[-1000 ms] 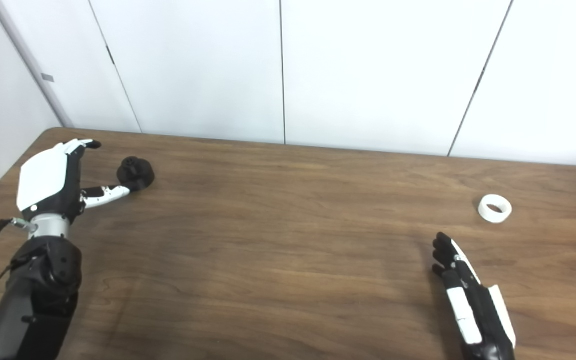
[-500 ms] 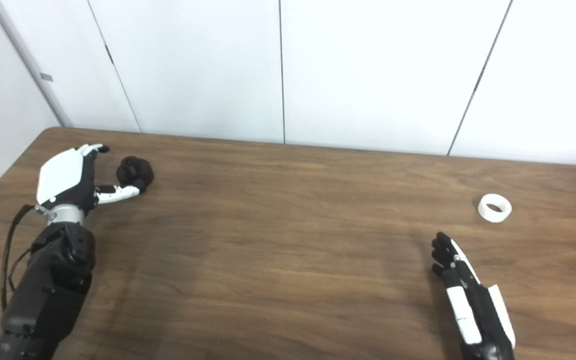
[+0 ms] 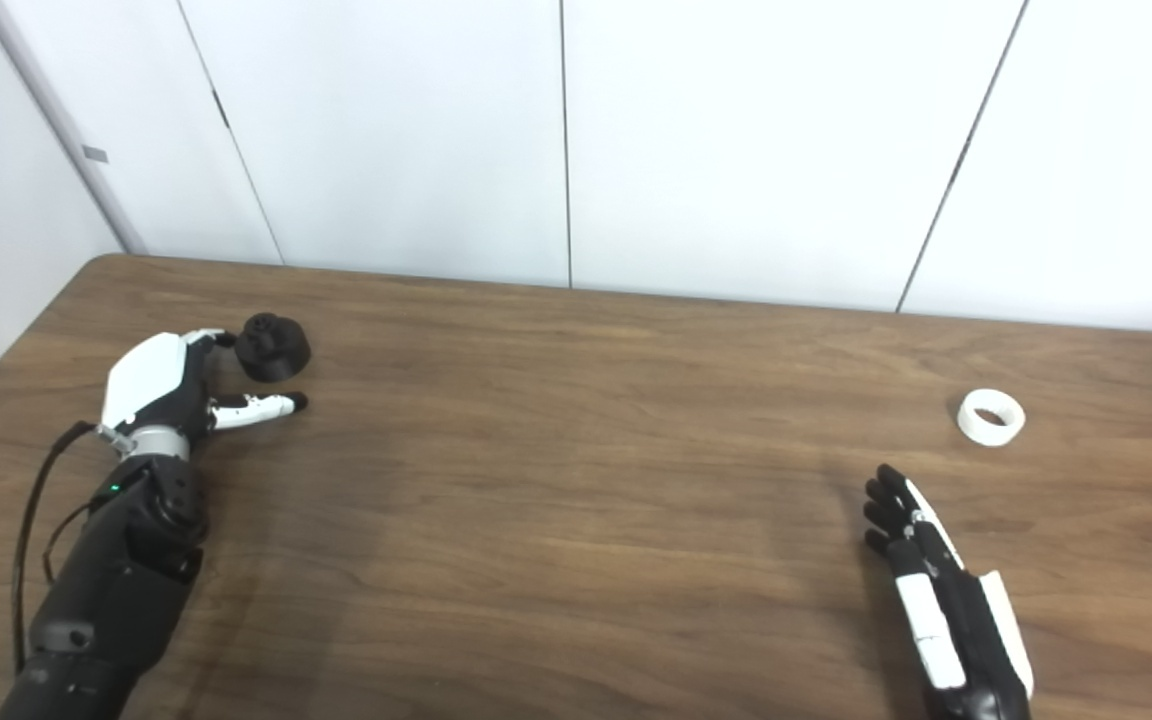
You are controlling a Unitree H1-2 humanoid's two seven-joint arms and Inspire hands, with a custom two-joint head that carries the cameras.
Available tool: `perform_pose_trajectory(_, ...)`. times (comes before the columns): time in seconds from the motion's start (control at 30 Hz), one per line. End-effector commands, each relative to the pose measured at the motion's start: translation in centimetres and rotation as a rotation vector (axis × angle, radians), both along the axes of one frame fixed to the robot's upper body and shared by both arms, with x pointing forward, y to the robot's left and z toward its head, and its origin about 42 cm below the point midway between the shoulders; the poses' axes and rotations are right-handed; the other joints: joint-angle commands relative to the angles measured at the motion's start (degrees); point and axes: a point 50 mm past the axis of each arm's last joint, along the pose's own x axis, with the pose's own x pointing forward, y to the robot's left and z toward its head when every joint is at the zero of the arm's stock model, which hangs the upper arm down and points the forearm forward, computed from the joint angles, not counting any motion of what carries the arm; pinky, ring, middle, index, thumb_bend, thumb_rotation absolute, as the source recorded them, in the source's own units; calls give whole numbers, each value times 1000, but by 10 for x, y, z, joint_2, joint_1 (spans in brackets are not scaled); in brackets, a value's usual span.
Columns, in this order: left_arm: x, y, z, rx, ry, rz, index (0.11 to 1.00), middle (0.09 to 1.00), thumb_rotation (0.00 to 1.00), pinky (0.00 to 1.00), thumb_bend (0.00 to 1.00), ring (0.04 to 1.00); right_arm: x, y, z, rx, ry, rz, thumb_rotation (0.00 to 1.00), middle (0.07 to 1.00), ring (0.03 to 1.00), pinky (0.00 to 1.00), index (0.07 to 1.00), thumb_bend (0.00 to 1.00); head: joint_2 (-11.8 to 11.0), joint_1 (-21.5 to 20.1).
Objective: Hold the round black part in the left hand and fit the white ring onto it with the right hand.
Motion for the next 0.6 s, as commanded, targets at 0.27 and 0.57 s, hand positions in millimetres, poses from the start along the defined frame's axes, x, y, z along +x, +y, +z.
perform_pose_trajectory(0.27, 31, 2, 25, 0, -126, 45, 798, 892, 375, 970, 883, 937, -2, 0, 5, -17, -17, 13, 963, 915, 917, 887, 928, 677, 1, 0)
perform_pose_trajectory(0.57, 36, -4, 27, -88, -187, 61, 786, 872, 319, 992, 872, 923, -2, 1, 6, -14, -15, 10, 964, 913, 914, 893, 926, 672, 3, 0)
